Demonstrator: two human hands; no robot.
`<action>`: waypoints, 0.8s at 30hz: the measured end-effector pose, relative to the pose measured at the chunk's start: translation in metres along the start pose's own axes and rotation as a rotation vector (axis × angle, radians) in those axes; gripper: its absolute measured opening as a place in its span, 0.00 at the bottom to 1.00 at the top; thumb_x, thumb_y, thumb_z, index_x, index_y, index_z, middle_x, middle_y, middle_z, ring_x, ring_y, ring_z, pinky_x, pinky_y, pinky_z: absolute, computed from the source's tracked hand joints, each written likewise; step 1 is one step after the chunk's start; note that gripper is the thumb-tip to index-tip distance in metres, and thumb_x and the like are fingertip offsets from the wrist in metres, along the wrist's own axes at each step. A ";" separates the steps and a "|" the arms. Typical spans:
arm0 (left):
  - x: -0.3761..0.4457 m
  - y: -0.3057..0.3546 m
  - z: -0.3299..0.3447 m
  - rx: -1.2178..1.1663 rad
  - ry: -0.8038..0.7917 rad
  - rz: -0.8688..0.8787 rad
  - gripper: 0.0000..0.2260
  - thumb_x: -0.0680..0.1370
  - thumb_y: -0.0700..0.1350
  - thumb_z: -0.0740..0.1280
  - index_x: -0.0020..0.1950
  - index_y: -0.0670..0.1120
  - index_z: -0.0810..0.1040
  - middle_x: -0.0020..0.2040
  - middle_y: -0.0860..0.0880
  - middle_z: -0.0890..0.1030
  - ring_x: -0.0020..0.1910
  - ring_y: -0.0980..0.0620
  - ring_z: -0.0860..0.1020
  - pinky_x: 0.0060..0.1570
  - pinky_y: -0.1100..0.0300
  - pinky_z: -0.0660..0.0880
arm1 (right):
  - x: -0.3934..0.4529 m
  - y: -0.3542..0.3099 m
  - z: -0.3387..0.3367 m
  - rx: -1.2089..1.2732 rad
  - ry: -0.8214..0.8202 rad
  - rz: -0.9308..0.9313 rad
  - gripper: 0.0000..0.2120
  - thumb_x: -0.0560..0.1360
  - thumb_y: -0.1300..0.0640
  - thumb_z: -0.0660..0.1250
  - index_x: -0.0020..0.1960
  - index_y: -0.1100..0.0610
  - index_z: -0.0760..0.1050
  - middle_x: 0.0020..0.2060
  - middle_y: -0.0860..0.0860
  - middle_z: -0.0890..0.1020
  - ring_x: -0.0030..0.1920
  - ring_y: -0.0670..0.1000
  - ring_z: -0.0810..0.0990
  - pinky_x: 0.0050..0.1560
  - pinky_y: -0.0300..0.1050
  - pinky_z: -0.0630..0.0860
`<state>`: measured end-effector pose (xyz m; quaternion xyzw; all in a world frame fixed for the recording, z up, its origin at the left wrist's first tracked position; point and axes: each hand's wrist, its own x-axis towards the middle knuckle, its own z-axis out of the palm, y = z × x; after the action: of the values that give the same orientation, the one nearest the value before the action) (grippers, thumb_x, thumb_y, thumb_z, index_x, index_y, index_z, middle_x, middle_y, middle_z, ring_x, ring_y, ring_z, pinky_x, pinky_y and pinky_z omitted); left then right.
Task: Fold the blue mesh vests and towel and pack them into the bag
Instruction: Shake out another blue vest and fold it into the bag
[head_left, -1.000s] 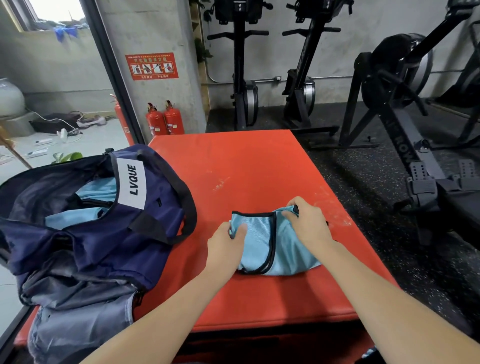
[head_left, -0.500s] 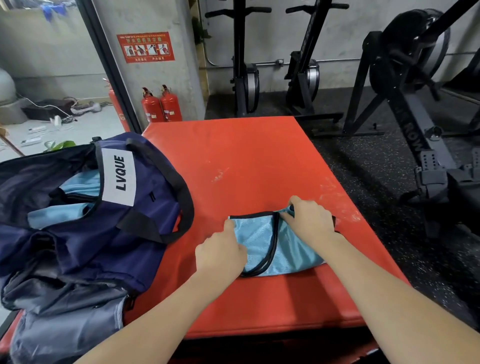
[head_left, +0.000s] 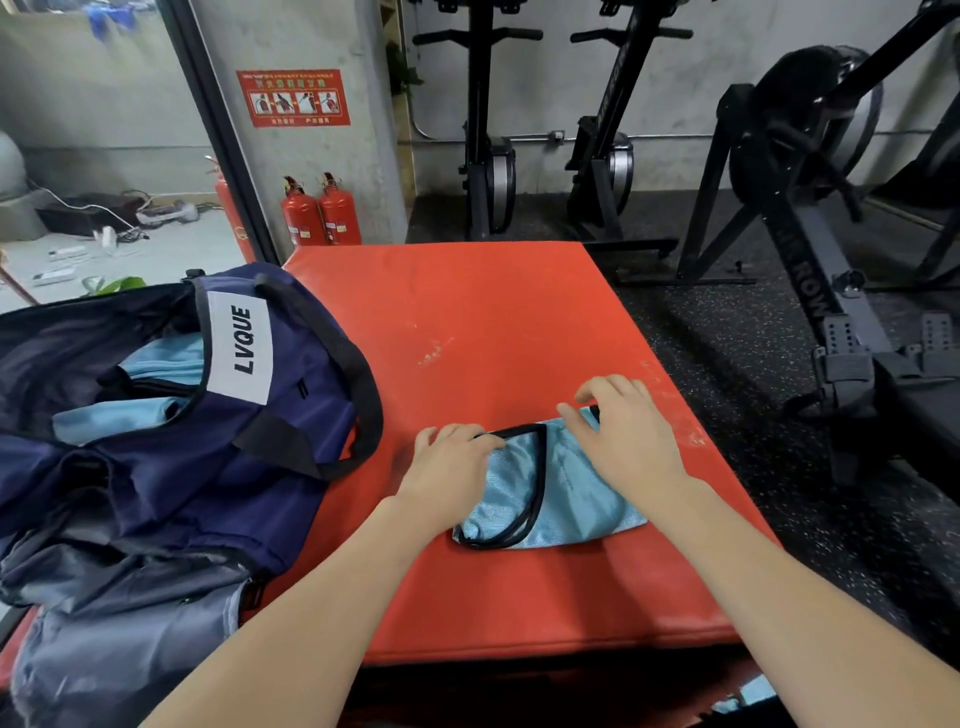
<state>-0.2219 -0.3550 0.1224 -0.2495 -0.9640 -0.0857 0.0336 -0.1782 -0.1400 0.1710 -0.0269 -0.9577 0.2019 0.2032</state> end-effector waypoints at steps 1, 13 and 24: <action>0.001 -0.002 -0.001 0.004 -0.005 -0.005 0.22 0.82 0.40 0.57 0.73 0.60 0.68 0.70 0.58 0.70 0.70 0.55 0.66 0.70 0.50 0.58 | -0.006 -0.004 -0.002 0.049 -0.025 0.012 0.12 0.79 0.43 0.64 0.47 0.51 0.75 0.44 0.47 0.78 0.48 0.53 0.76 0.46 0.52 0.76; -0.022 -0.005 -0.014 -0.266 -0.003 0.000 0.14 0.74 0.52 0.62 0.56 0.58 0.82 0.49 0.55 0.80 0.51 0.51 0.78 0.58 0.51 0.73 | -0.027 0.017 0.010 -0.237 -0.365 0.178 0.20 0.80 0.36 0.55 0.46 0.52 0.72 0.50 0.55 0.82 0.55 0.59 0.80 0.49 0.50 0.73; -0.045 -0.006 -0.010 -0.321 0.063 0.242 0.09 0.77 0.53 0.70 0.56 0.57 0.84 0.58 0.58 0.75 0.60 0.59 0.70 0.63 0.55 0.69 | -0.041 0.021 0.016 0.102 -0.395 -0.256 0.14 0.76 0.39 0.64 0.51 0.48 0.78 0.49 0.43 0.79 0.54 0.46 0.75 0.58 0.49 0.74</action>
<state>-0.1851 -0.3830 0.1262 -0.3630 -0.8993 -0.2414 0.0337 -0.1481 -0.1325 0.1341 0.1450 -0.9631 0.2238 0.0367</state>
